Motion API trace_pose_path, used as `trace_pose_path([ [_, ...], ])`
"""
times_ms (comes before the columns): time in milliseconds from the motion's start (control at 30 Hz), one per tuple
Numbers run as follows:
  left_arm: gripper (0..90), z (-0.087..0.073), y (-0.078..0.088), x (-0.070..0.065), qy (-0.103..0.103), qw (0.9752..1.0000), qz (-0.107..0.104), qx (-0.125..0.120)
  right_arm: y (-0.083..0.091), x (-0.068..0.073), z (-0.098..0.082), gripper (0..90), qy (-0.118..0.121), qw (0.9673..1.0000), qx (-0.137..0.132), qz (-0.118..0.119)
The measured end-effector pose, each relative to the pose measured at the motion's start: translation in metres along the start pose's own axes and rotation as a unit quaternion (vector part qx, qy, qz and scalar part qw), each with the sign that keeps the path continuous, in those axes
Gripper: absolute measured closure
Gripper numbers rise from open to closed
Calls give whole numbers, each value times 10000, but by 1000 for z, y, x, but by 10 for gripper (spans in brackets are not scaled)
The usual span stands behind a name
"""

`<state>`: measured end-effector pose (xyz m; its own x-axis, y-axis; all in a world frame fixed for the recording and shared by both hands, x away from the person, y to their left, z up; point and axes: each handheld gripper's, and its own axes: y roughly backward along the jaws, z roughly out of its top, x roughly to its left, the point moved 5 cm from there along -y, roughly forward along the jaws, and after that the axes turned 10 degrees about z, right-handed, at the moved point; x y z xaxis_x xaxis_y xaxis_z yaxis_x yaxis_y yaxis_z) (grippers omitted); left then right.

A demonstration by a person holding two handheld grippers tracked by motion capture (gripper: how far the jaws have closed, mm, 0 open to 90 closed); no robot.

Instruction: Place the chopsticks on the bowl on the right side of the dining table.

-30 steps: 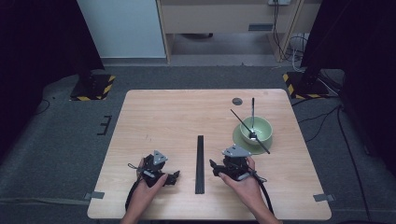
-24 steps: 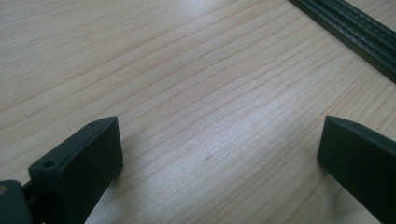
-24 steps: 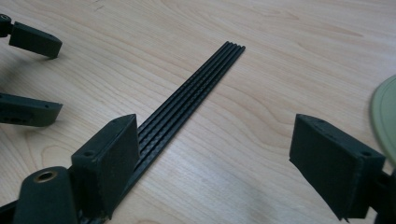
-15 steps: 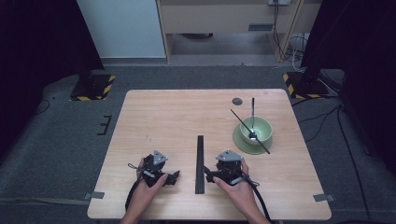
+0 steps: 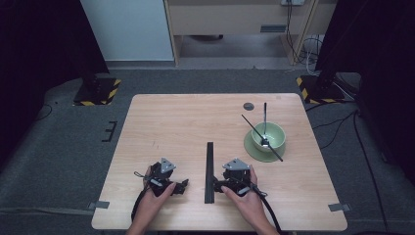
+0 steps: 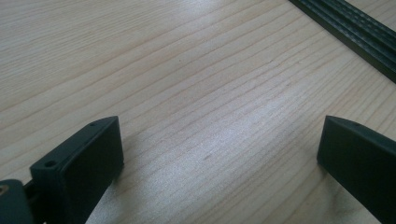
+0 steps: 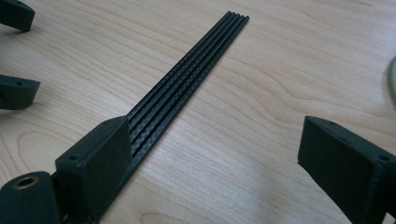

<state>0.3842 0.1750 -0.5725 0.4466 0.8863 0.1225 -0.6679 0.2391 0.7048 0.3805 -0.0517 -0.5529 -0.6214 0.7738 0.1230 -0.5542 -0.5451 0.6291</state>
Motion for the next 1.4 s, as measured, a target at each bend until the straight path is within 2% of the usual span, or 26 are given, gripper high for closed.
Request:
trace_pose_path([
  [133,0,0,0,0,-3,10000,-8,-3,-3,2,-2,116,112,9999,4,-74],
  [400,0,0,0,0,-3,10000,-15,-2,-6,5,-2,140,165,9998,-30,-133],
  [700,0,0,0,-1,-2,10000,-18,-2,-10,7,-5,162,158,9996,-39,-251],
  [1400,0,0,0,-1,-2,10000,-20,-1,-12,4,-9,151,94,9997,65,-230],
])
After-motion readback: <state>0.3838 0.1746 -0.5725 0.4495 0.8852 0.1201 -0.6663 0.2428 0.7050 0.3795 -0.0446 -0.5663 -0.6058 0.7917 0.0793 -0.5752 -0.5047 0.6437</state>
